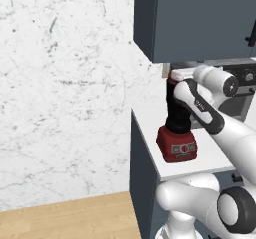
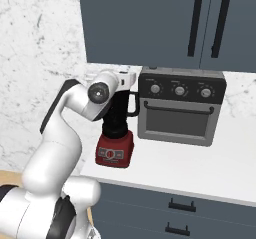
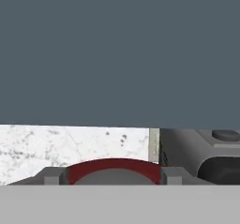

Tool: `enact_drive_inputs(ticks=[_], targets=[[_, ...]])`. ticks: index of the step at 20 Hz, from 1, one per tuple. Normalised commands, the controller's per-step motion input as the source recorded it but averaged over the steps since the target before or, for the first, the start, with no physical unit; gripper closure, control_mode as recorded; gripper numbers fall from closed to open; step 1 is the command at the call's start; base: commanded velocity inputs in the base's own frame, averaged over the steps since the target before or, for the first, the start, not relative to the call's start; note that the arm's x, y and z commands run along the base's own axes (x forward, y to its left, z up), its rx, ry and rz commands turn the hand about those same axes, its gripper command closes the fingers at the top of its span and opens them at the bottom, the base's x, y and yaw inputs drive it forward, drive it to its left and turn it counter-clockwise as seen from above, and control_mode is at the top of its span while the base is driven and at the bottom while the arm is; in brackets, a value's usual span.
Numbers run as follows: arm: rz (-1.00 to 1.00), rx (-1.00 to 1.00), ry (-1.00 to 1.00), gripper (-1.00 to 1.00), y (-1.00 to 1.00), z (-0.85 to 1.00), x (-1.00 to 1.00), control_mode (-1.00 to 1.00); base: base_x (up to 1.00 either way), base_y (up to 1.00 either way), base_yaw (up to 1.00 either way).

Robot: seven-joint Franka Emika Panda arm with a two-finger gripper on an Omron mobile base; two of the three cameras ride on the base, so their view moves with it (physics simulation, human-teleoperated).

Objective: Close the lid blender by securely placing the lid on top.

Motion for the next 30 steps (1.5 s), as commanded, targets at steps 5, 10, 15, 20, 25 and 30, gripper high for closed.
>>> enact_drive_inputs(ticks=[5,10,15,20,25,30], targets=[[-0.04,0.00,0.09,1.00,0.38,0.00,-0.06,-1.00,0.00,0.00,0.00],[-0.08,0.00,0.19,1.00,0.27,0.00,-0.21,-1.00,0.00,0.00,0.00],[-0.08,0.00,0.19,1.00,0.03,0.00,-0.24,-1.00,0.00,0.00,0.00],[-0.05,0.00,0.17,1.00,0.00,0.00,-0.37,-1.00,0.00,0.00,0.00],[-0.05,-0.01,0.21,1.00,0.00,0.00,-0.27,-1.00,0.00,0.00,0.00],[-0.03,-0.01,0.20,1.00,0.03,0.00,-0.06,-1.00,0.00,0.00,0.00]])
